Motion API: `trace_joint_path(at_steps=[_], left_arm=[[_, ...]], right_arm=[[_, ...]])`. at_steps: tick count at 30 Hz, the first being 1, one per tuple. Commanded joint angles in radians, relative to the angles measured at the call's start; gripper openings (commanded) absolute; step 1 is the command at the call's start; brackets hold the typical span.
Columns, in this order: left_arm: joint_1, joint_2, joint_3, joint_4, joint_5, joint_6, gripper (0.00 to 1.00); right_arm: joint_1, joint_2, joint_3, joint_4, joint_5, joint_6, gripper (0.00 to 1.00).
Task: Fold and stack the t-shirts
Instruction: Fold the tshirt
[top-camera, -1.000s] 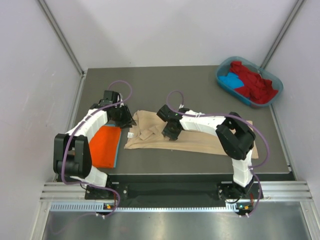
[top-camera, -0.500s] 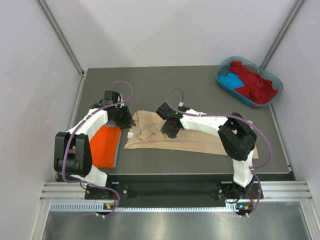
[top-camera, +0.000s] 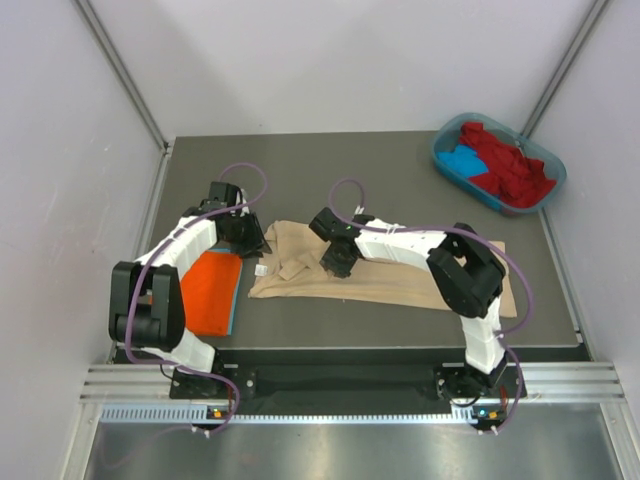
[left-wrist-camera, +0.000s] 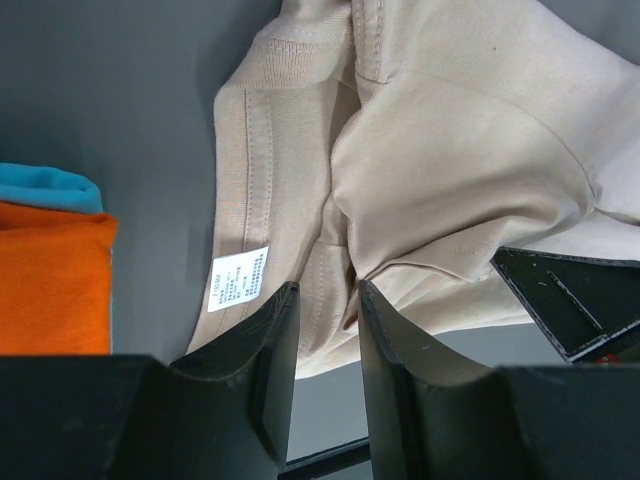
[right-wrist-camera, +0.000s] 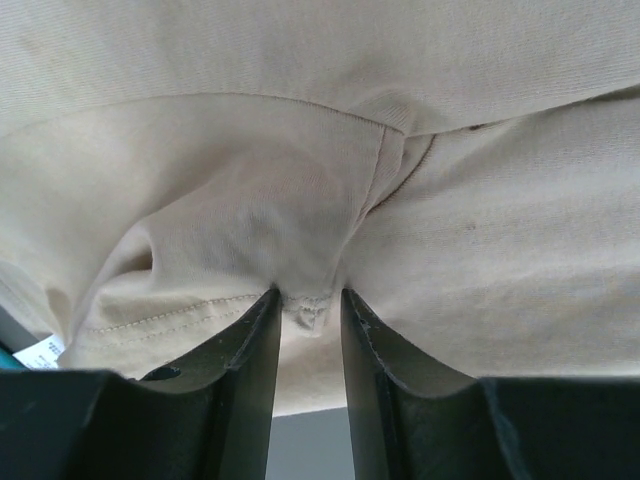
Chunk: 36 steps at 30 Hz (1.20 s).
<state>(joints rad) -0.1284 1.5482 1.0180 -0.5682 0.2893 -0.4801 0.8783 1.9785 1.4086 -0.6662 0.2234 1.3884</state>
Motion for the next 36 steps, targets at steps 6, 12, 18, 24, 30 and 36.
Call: trace_joint_path(at_steps=[6, 12, 18, 24, 30, 36], left_arm=[[0.006, -0.002, 0.022, 0.019, -0.016, 0.009, 0.35], [0.006, -0.002, 0.019, 0.014, -0.027, 0.009, 0.35], [0.004, 0.015, 0.025, -0.009, -0.065, 0.006, 0.35], [0.006, 0.036, 0.033, -0.025, -0.099, 0.009, 0.35], [0.003, 0.024, 0.039, -0.038, -0.116, 0.018, 0.36], [0.004, 0.016, 0.060, -0.041, -0.087, 0.038, 0.37]], right_arm=[[0.022, 0.016, 0.026, 0.039, 0.014, 0.015, 0.22], [0.014, -0.020, 0.009, 0.030, 0.051, -0.023, 0.00], [0.001, -0.122, -0.037, -0.030, 0.103, -0.074, 0.00], [-0.007, -0.176, -0.106, -0.058, 0.088, -0.112, 0.00], [-0.021, -0.190, -0.155, -0.044, 0.062, -0.150, 0.00], [-0.022, -0.219, -0.197, -0.009, 0.036, -0.161, 0.00]])
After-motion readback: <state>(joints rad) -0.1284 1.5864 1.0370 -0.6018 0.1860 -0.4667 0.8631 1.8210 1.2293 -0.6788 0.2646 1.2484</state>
